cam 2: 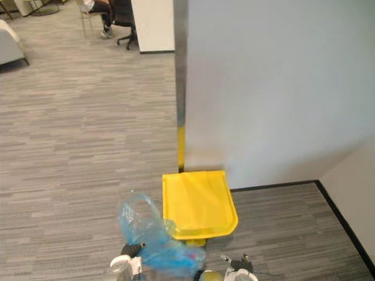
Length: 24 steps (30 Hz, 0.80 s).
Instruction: Gather rubbish on tea table into small bin, then transfer packed bag to large trash can.
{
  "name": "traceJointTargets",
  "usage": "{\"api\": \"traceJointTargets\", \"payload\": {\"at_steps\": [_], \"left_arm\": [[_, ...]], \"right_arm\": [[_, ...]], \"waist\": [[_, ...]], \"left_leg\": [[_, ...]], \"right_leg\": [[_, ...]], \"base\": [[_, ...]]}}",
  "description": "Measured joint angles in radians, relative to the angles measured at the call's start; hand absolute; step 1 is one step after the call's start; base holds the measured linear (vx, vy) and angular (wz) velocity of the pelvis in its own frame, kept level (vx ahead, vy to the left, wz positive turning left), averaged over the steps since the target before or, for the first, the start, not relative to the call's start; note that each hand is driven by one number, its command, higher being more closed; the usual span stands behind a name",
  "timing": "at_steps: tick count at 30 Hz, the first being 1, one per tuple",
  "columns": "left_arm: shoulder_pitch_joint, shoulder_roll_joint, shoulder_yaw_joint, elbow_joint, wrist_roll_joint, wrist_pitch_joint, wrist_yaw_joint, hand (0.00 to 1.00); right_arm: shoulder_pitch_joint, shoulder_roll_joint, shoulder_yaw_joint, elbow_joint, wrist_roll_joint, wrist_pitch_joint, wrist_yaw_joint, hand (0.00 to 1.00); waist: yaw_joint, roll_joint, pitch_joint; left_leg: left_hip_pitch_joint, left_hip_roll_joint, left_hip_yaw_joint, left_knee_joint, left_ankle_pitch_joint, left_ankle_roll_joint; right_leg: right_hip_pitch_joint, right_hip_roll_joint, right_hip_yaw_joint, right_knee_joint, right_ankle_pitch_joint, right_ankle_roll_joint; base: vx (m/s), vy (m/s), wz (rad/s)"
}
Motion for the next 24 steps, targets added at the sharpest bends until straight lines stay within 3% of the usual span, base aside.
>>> {"api": "traceJointTargets", "payload": {"at_steps": [5,11,15,18,21,22,23,24], "left_arm": [[-0.002,0.007,-0.011,0.015,0.002,0.000,-0.002,1.00],[0.004,0.017,-0.009,0.037,0.011,0.001,0.009,1.00],[0.019,0.035,0.012,0.036,0.010,-0.002,0.017,1.00],[0.028,0.033,0.049,0.036,0.011,-0.003,0.016,1.00],[0.017,0.037,0.090,0.035,0.011,-0.003,0.016,1.00],[-0.003,0.036,0.123,0.038,0.013,-0.003,0.018,1.00],[-0.010,0.039,0.132,0.043,0.016,-0.002,0.019,1.00],[-0.021,0.050,0.129,0.059,0.019,0.000,0.019,1.00]], "right_arm": [[0.014,0.019,-0.009,0.000,0.000,-0.001,0.000,0.00],[0.011,0.017,-0.009,0.002,0.000,-0.001,0.000,0.00],[0.010,-0.003,-0.008,0.005,0.000,-0.001,0.000,0.00],[0.007,-0.013,0.005,0.016,-0.002,-0.001,0.001,0.00],[-0.013,-0.010,0.024,0.023,-0.002,-0.001,0.001,0.00],[-0.027,-0.007,0.020,0.025,-0.001,-0.001,0.003,0.00],[-0.041,-0.015,0.017,0.018,-0.001,-0.002,0.003,0.00],[-0.061,-0.012,0.025,0.013,-0.003,-0.005,0.003,0.00]], "waist": [[-0.004,-0.011,-0.009],[-0.003,-0.008,-0.009],[0.000,0.017,-0.011],[0.004,0.018,-0.015],[0.006,-0.005,0.003],[0.007,-0.013,0.030],[0.013,-0.011,0.051],[0.009,-0.007,0.067]], "left_leg": [[0.052,-0.056,0.062,-0.068,0.017,0.028],[0.075,-0.065,0.095,-0.108,0.031,0.031],[0.099,-0.067,0.115,-0.143,0.041,0.029],[0.100,-0.072,0.119,-0.153,0.042,0.031],[0.100,-0.078,0.119,-0.145,0.018,0.053],[0.120,-0.086,0.101,-0.145,-0.004,0.062],[0.126,-0.075,0.091,-0.127,-0.010,0.065],[0.133,-0.051,0.090,-0.096,-0.024,0.074]], "right_leg": [[0.036,-0.035,0.062,-0.102,0.064,0.035],[0.033,-0.026,0.097,-0.131,0.092,0.032],[0.030,-0.018,0.122,-0.133,0.098,0.030],[0.015,-0.020,0.128,-0.123,0.098,0.031],[-0.049,-0.046,0.128,0.021,0.038,0.045],[-0.112,-0.060,0.121,0.181,0.019,0.077],[-0.183,-0.057,0.109,0.301,0.010,0.083],[-0.229,-0.049,0.079,0.336,-0.003,0.065]], "base": [[0.02,0.168,-0.31],[-0.03,0.032,-0.20],[-0.04,-0.008,-0.18],[-0.04,0.002,-0.10],[-0.04,0.006,-0.08],[-0.11,0.008,-0.09],[-0.10,0.012,-0.06],[-0.05,0.006,0.03]]}}
